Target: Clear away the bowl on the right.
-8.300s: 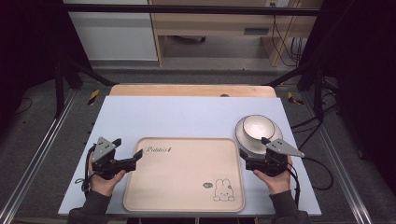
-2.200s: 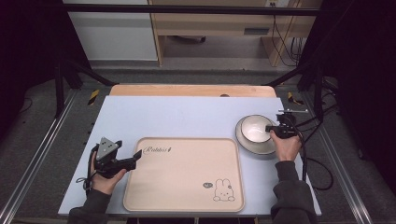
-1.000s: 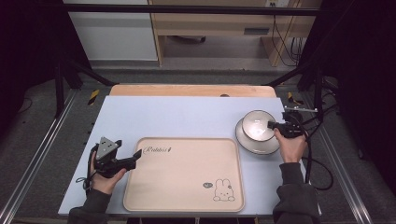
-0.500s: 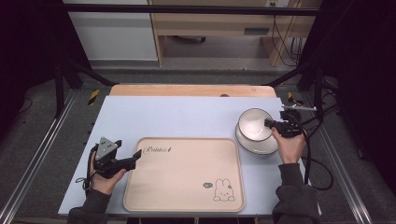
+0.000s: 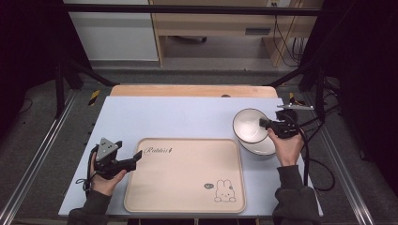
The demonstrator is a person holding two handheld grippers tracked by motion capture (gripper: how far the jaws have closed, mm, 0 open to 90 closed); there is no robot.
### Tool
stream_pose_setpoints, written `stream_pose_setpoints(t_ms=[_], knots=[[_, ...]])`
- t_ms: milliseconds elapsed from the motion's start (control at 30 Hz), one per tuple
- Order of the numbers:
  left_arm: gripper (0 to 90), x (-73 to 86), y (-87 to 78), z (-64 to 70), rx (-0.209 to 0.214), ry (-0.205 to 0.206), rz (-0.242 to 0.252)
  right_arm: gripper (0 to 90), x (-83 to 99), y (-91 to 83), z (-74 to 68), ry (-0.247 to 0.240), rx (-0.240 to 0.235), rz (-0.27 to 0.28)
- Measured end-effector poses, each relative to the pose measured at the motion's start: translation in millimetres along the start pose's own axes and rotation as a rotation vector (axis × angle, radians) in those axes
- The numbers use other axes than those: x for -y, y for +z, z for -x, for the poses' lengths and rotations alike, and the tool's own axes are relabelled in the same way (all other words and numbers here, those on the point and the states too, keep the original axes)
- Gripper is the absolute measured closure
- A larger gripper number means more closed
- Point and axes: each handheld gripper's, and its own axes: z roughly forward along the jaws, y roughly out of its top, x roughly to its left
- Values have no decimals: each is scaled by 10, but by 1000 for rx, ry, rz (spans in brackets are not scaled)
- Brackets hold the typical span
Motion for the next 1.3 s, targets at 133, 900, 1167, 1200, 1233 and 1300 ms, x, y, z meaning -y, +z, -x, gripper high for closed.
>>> stream_pose_setpoints(t_ms=[133, 900, 1167, 1200, 1233, 1300], knots=[[147, 1, -2, -5, 0, -2, -1, 823, -11, -10, -75, -19, -22, 3], [147, 1, -2, -21, -3, -6, -1, 824, 13, 128, -467, -87, -108, -38], [147, 5, 6, -20, -2, -5, -4, 823, 14, 179, -591, -108, -133, -43], [147, 7, 10, -18, -2, -3, -6, 823, 14, 179, -591, -108, -133, -43], [147, 9, 13, -17, -2, 0, -7, 824, 12, 179, -611, -108, -135, -48], [147, 10, 15, -18, -1, -1, -9, 823, 8, 194, -681, -115, -144, -49]])
